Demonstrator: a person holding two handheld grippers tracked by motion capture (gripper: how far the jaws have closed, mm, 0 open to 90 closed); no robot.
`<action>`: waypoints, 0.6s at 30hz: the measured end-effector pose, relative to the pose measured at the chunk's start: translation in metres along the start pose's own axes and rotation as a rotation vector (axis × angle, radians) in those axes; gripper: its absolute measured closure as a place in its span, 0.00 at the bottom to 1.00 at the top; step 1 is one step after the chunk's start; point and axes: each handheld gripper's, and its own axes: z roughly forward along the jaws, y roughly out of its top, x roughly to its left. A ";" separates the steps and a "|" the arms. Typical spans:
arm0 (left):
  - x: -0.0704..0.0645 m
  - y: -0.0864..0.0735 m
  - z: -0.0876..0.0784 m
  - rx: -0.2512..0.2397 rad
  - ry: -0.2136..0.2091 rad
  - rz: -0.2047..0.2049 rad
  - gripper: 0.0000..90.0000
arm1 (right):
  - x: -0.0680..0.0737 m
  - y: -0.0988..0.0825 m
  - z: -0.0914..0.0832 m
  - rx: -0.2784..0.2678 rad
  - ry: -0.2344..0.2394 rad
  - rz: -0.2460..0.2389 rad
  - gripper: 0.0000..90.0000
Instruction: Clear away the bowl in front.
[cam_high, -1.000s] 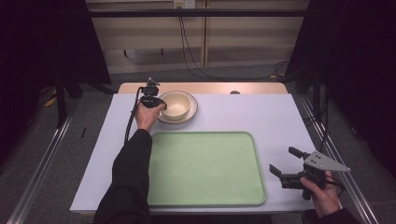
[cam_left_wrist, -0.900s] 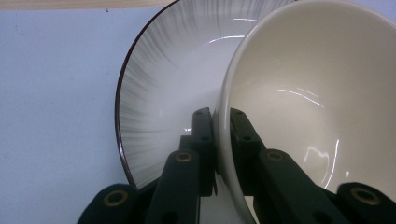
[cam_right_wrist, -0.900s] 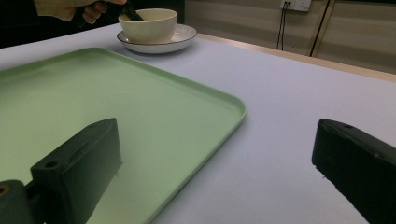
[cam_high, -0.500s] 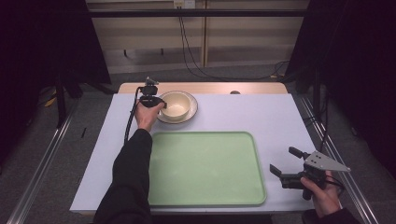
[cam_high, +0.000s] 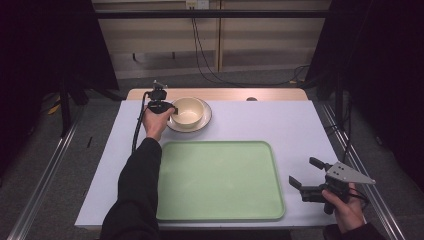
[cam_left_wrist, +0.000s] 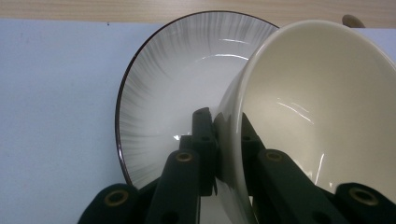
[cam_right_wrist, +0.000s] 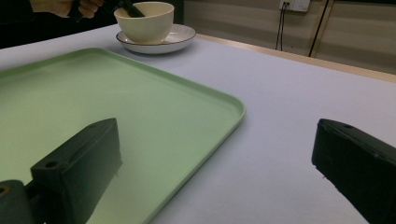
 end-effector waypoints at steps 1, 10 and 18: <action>0.001 0.001 -0.002 0.001 -0.004 -0.002 0.93 | 0.000 0.000 0.000 0.000 0.000 0.001 0.01; 0.003 0.001 -0.011 0.004 -0.004 -0.003 0.93 | 0.000 0.000 0.000 -0.003 -0.001 0.001 0.01; 0.002 0.003 -0.020 -0.008 -0.018 0.003 0.93 | 0.000 0.000 0.000 -0.004 -0.003 0.001 0.01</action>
